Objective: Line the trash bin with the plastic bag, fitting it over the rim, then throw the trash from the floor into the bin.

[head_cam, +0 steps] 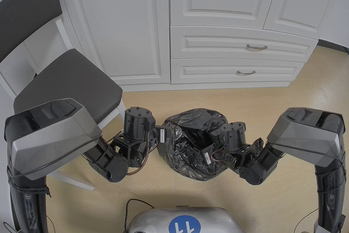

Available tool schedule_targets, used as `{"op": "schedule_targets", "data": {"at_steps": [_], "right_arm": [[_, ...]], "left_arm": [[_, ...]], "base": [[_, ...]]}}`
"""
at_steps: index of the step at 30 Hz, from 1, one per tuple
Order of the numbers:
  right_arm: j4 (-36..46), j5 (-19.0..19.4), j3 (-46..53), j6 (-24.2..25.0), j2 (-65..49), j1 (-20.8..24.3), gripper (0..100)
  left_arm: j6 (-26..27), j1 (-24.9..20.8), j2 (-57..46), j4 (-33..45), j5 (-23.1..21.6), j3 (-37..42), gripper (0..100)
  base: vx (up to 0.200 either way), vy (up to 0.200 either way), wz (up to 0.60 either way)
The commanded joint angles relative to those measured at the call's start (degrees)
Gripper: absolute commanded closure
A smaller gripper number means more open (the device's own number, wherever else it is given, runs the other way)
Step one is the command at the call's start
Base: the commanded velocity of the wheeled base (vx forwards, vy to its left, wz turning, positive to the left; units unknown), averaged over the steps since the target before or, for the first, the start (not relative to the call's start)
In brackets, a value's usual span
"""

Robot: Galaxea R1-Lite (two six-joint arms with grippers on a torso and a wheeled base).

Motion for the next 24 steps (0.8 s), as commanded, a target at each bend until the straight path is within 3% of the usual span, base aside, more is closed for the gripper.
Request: {"op": "schedule_targets", "data": {"at_steps": [1, 5, 11, 19, 24], "right_arm": [[-6.31, -3.22, -1.78, -2.14, 8.34, 2.87, 0], [-15.54, -4.45, -1.25, -3.29, 11.06, 6.56, 0], [-20.20, -4.45, -1.43, -2.06, 11.33, 10.17, 0], [-20.99, -3.74, -3.10, 3.22, 13.88, 12.71, 0], [-20.81, -2.78, -0.11, 3.92, 6.58, 11.57, 0]], "left_arm": [[-0.04, -0.17, -0.31, -1.70, 0.12, 0.45, 0], [0.05, -0.61, -1.37, -3.02, 0.12, 1.51, 0], [0.05, -0.70, -2.60, -3.10, 0.12, 2.56, 0], [0.05, -1.22, -2.51, -3.10, 0.12, 2.56, 0], [0.05, -1.22, -2.16, -3.10, -0.05, 2.12, 0]], "base": [[0.000, 0.000, 0.00], [0.000, 0.000, 0.00], [0.000, 0.000, 0.00], [0.000, 0.000, 0.00], [0.000, 0.000, 0.00]]}}
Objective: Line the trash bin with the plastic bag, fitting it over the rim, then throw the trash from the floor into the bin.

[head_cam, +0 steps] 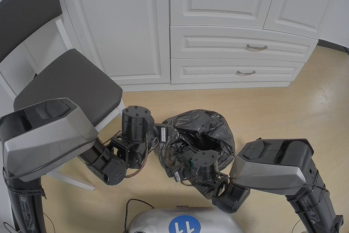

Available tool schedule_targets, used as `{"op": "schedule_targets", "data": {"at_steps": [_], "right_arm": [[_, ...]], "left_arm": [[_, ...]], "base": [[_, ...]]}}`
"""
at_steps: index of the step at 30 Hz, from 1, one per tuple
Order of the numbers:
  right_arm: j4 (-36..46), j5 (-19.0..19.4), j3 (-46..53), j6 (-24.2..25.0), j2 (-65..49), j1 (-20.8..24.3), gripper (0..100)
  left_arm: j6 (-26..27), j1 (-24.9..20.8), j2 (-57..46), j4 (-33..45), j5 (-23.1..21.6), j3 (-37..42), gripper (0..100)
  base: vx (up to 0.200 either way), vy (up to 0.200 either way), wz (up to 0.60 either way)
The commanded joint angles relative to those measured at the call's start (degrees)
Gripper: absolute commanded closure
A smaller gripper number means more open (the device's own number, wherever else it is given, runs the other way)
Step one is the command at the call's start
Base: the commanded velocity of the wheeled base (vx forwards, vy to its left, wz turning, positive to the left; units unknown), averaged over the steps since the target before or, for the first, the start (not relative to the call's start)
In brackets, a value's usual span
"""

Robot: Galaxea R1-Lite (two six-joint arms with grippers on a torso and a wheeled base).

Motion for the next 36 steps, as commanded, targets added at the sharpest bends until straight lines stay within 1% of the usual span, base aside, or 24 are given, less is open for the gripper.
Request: {"op": "schedule_targets", "data": {"at_steps": [1, 2, 5, 6, 8, 9, 10, 11, 12, 13, 17, 18, 19, 21, 22, 25, 28, 33, 36], "right_arm": [[0.12, 0.94, 2.77, 0.42, -5.99, -0.53, 0], [0.38, 1.90, 3.74, 0.77, -8.36, -1.06, 0], [0.82, 2.61, 4.62, 0.86, -10.82, -2.47, 0], [1.79, 2.61, 4.53, 0.86, -11.52, -3.96, 0], [5.75, 2.61, 3.74, 0.86, -12.58, -6.51, 0], [5.75, 2.61, 3.74, 0.86, -12.58, -6.51, 0], [10.23, 2.61, 2.25, 0.86, -13.55, -9.06, 0], [10.23, 2.61, 2.25, 0.86, -13.55, -9.06, 0], [12.86, 2.61, 1.02, 0.86, -13.81, -10.73, 0], [16.38, 2.69, -1.44, 0.86, -13.63, -13.89, 0], [20.25, 2.69, -7.25, 0.86, -11.96, -19.96, 0], [20.60, 2.69, -7.86, 0.86, -11.79, -20.57, 0], [21.57, 2.78, -9.35, 0.86, -11.35, -22.33, 0], [22.44, 3.31, -10.15, 0.86, -11.17, -23.47, 0], [24.03, 4.80, -11.11, 0.95, -10.91, -24.88, 0], [27.01, 6.47, -12.26, 2.00, -10.38, -25.85, 0], [28.51, 6.47, -13.31, 3.41, -9.50, -25.85, 0], [28.68, 6.65, -13.49, 3.94, -8.54, -24.88, 0], [28.77, 6.74, -14.19, 5.78, -7.83, -23.82, 0]], "left_arm": [[-0.01, -0.07, 0.23, -0.02, -0.13, -0.41, 0], [0.07, -0.07, 0.50, 0.07, -0.21, -0.50, 0], [0.25, -0.42, 1.73, 0.51, -0.65, -1.29, 0], [0.51, -0.51, 2.87, 0.60, -1.00, -2.17, 0], [2.01, -0.51, 4.63, 0.86, -1.27, -4.02, 0], [2.01, -0.51, 4.63, 0.86, -1.27, -4.02, 0], [3.59, -0.51, 6.12, 1.30, -1.36, -6.04, 0], [3.59, -0.51, 6.12, 1.30, -1.36, -6.04, 0], [4.64, -0.51, 6.91, 2.18, -1.36, -7.45, 0], [5.79, -0.51, 7.79, 5.87, -1.44, -9.91, 0], [5.87, -0.33, 8.93, 17.73, -1.18, -15.79, 0], [5.87, -0.15, 9.02, 18.88, -1.09, -16.50, 0], [5.61, 0.20, 9.55, 21.69, -0.74, -18.52, 0], [5.52, 0.72, 9.64, 22.66, -0.65, -19.13, 0], [5.52, 1.69, 9.64, 23.01, -0.65, -18.96, 0], [5.52, 3.10, 9.37, 23.89, -0.13, -18.34, 0], [5.52, 4.15, 9.29, 23.80, 0.31, -17.29, 0], [5.70, 6.61, 7.97, 23.80, 0.31, -13.60, 0], [5.52, 8.46, 7.88, 22.57, 0.23, -12.02, 0]], "base": [[0.000, 0.000, 0.00], [0.000, 0.000, 0.00], [0.000, 0.000, 0.00], [0.000, 0.000, 0.00], [0.000, 0.000, 0.00], [0.000, 0.000, 0.00], [0.000, 0.000, 0.00], [0.000, 0.000, 0.00], [0.000, 0.000, 0.00], [0.000, 0.000, 0.00], [0.000, 0.000, 0.00], [0.000, 0.000, 0.00], [0.000, 0.000, 0.00], [0.000, 0.000, 0.00], [0.000, 0.000, 0.00], [0.000, 0.000, 0.00], [0.000, 0.000, 0.00], [0.000, 0.000, 0.00], [0.000, 0.000, 0.00]]}}
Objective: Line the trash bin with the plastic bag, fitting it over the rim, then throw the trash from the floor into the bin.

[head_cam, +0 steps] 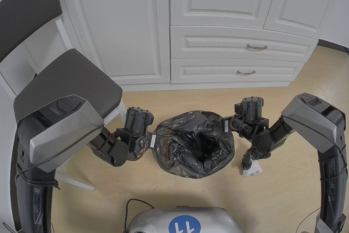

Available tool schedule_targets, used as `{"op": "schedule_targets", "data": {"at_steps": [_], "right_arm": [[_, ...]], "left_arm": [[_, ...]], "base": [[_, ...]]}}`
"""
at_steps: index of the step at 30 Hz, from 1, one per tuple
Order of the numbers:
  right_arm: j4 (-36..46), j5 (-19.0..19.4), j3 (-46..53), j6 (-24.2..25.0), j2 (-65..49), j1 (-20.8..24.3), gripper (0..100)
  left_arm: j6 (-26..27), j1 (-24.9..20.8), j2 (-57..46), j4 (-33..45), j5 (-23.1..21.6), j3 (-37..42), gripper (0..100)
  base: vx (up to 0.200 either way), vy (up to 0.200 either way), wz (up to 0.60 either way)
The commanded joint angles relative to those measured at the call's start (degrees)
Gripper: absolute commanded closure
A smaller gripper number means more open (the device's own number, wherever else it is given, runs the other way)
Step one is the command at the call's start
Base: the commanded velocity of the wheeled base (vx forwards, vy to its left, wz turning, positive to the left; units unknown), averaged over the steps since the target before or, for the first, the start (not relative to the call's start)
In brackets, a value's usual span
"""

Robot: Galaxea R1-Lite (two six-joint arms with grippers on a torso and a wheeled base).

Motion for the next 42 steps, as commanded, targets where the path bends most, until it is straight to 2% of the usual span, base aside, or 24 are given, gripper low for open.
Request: {"op": "schedule_targets", "data": {"at_steps": [1, 8, 15, 18, 25, 31, 38, 42], "right_arm": [[0.04, 0.09, -1.24, 1.73, 1.74, 1.47, 0], [-0.05, 0.00, -4.85, 7.00, 3.14, 2.52, 0], [-0.14, -0.44, -8.19, 7.62, 5.87, 2.26, 0], [0.04, -0.70, -11.00, 9.82, 7.71, 2.26, 0], [0.13, -0.70, -14.43, 10.87, 9.12, 0.24, 0], [3.20, -0.61, -17.06, 11.40, 11.23, -0.82, 0], [3.56, -0.52, -17.77, 14.30, 10.00, -1.26, 0], [4.26, -0.17, -13.55, 14.48, 4.64, -1.26, 0]], "left_arm": [[-0.43, 2.45, -0.63, -1.02, -0.03, 2.39, 0], [-2.72, 2.18, 0.16, -6.20, -0.73, 3.62, 0], [-2.72, 2.62, 2.27, -6.20, -0.73, 2.30, 0], [-2.63, 3.94, 3.15, -6.20, -0.73, 0.99, 0], [-2.81, 5.35, 4.90, -6.29, -0.82, -0.68, 0], [-3.07, 5.00, 5.70, -6.29, -0.82, -1.83, 0], [-3.16, 3.50, 4.82, -6.29, -0.82, -1.04, 0], [-3.33, 3.15, 2.36, -6.20, -0.82, -0.07, 0]], "base": [[0.000, 0.000, 0.00], [0.000, 0.000, 0.00], [0.000, 0.000, 0.00], [0.000, 0.000, 0.00], [0.000, 0.000, 0.00], [0.000, 0.000, 0.00], [0.000, 0.000, 0.00], [0.000, 0.000, 0.00]]}}
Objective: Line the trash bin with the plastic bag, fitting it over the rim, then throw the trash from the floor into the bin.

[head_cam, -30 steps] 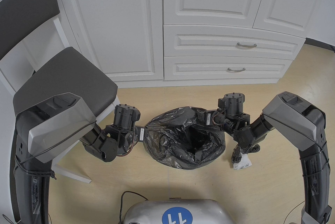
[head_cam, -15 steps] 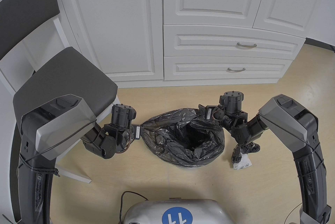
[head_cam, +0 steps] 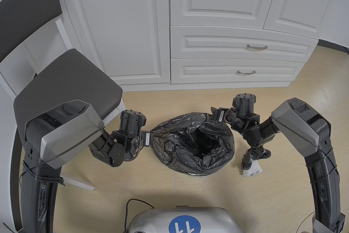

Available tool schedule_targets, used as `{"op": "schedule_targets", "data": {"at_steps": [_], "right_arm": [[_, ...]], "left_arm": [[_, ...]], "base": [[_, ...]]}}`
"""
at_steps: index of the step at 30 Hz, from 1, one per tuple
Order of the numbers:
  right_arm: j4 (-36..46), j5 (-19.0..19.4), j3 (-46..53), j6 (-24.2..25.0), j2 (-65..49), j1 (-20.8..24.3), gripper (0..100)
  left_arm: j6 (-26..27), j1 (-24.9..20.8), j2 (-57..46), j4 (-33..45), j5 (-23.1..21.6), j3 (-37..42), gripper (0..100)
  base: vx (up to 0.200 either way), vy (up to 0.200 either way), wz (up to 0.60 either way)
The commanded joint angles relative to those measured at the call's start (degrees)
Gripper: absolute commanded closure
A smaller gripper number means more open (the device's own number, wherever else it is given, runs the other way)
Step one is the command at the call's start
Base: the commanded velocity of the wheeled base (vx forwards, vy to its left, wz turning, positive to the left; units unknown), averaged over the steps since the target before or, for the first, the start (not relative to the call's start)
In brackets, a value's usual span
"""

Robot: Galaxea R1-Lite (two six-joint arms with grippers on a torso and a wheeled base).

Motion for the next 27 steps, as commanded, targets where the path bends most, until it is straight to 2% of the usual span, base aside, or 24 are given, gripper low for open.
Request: {"op": "schedule_targets", "data": {"at_steps": [1, 8, 9, 12, 18, 27], "right_arm": [[1.34, 0.56, 5.65, -0.10, -7.04, 0.07, 0], [3.80, 4.51, 14.00, -0.71, -15.83, 0.07, 0], [5.12, 6.44, 16.90, -2.65, -18.47, -0.01, 0], [4.68, 8.55, 20.24, -5.90, -20.40, -0.72, 0], [5.47, 8.73, 23.23, -9.77, -21.19, -0.28, 0], [5.47, 8.82, 23.75, -10.12, -19.08, 1.13, 0]], "left_arm": [[-0.14, -0.78, -3.24, 0.06, 0.12, 1.65, 0], [-0.23, -1.49, -7.28, 0.33, 0.12, 5.07, 0], [-0.14, -1.49, -8.60, -0.02, 0.12, 7.18, 0], [-0.49, -2.01, -11.77, -0.11, 0.03, 9.82, 0], [-2.69, -4.74, -16.60, -1.17, -0.06, 14.39, 0], [-2.87, -6.41, -17.57, -7.85, -0.58, 21.33, 0]], "base": [[0.000, 0.000, 0.00], [0.000, 0.000, 0.00], [0.000, 0.000, 0.00], [0.000, 0.000, 0.00], [0.000, 0.000, 0.00], [0.000, 0.000, 0.00]]}}
